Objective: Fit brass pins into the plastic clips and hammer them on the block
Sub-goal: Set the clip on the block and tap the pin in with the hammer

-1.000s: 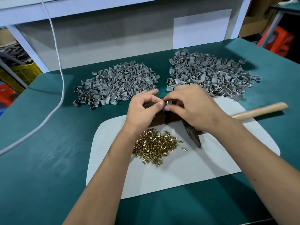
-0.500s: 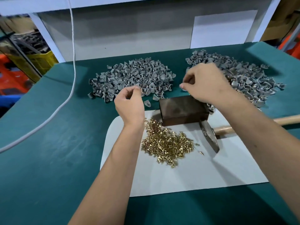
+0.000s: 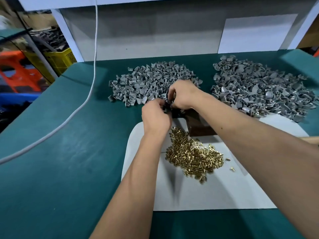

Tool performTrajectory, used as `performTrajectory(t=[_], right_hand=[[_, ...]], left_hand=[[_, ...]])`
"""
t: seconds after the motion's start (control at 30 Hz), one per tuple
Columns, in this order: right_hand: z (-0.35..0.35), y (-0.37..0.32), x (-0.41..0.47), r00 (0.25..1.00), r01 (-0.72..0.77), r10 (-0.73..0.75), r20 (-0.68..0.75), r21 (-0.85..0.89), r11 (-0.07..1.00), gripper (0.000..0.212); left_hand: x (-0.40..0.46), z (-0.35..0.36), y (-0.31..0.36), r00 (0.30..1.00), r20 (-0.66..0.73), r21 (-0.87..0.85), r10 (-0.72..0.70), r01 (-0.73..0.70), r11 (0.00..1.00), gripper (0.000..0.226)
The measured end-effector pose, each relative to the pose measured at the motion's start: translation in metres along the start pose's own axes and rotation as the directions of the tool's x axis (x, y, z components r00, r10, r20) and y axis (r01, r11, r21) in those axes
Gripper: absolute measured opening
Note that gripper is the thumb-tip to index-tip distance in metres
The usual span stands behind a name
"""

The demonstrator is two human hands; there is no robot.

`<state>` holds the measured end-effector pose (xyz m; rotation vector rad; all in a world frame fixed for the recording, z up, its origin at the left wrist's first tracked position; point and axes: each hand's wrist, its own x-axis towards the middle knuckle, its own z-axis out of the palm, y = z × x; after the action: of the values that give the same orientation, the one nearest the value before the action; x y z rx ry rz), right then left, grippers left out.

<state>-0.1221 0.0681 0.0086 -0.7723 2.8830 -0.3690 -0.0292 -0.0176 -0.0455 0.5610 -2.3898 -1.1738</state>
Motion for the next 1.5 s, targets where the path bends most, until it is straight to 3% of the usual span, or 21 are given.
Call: performTrajectory(t=[0.13,0.2,0.37,0.43,0.57,0.73,0.87,0.97,1.23,1.4,1.5], right_hand=[[-0.004,0.006,-0.005,0.993,0.02,0.003,-0.118,0.194,0.981,0.031],[-0.008,0.011,-0.004,0.993,0.0,0.022,-0.113,0.186,0.982,0.042],[-0.023,0.023,-0.002,0.988,-0.13,0.148,0.053,-0.249,0.96,0.068],[-0.023,0.022,-0.004,0.976,-0.11,0.162,0.148,-0.308,0.945,0.074],[-0.025,0.01,-0.01,0.967,-0.093,0.144,0.209,-0.233,0.968,0.064],[-0.015,0.0,-0.012,0.97,-0.096,0.054,0.239,0.168,0.981,0.031],[-0.009,0.004,-0.015,0.999,-0.039,0.038,0.013,0.223,0.974,0.012],[-0.012,0.01,-0.017,0.995,0.016,0.016,-0.1,0.316,0.949,0.011],[-0.029,0.011,-0.04,0.979,0.186,-0.169,-0.115,0.159,0.97,0.001],[-0.034,-0.008,-0.072,0.91,0.371,-0.371,0.185,0.034,0.928,0.008],[-0.028,-0.016,-0.089,0.871,0.434,-0.409,0.272,-0.038,0.9,0.008]], left_hand=[[0.004,-0.002,-0.004,0.997,-0.026,-0.043,-0.074,0.072,0.996,0.028],[0.004,-0.003,-0.003,0.996,-0.038,-0.056,-0.078,0.076,0.996,0.025],[0.001,-0.003,0.0,0.996,-0.07,-0.039,-0.061,0.058,0.998,0.018],[0.0,-0.003,0.002,0.997,-0.061,-0.022,-0.037,0.036,0.999,0.018],[0.0,-0.002,0.002,1.0,0.028,-0.01,-0.004,0.005,1.0,0.02],[0.001,0.001,0.0,0.997,0.062,0.001,0.035,-0.035,0.999,0.014],[0.001,-0.003,0.0,0.998,0.059,-0.076,0.022,-0.017,0.997,0.022],[0.002,-0.003,0.0,0.999,0.05,-0.083,-0.008,0.012,0.996,0.021],[0.001,-0.004,0.001,0.999,-0.019,-0.055,-0.043,0.042,0.998,0.009],[0.004,-0.013,0.0,0.998,0.01,-0.033,-0.057,0.057,0.998,0.027],[0.005,-0.017,0.002,0.996,-0.039,-0.096,-0.075,0.071,0.993,0.014]])
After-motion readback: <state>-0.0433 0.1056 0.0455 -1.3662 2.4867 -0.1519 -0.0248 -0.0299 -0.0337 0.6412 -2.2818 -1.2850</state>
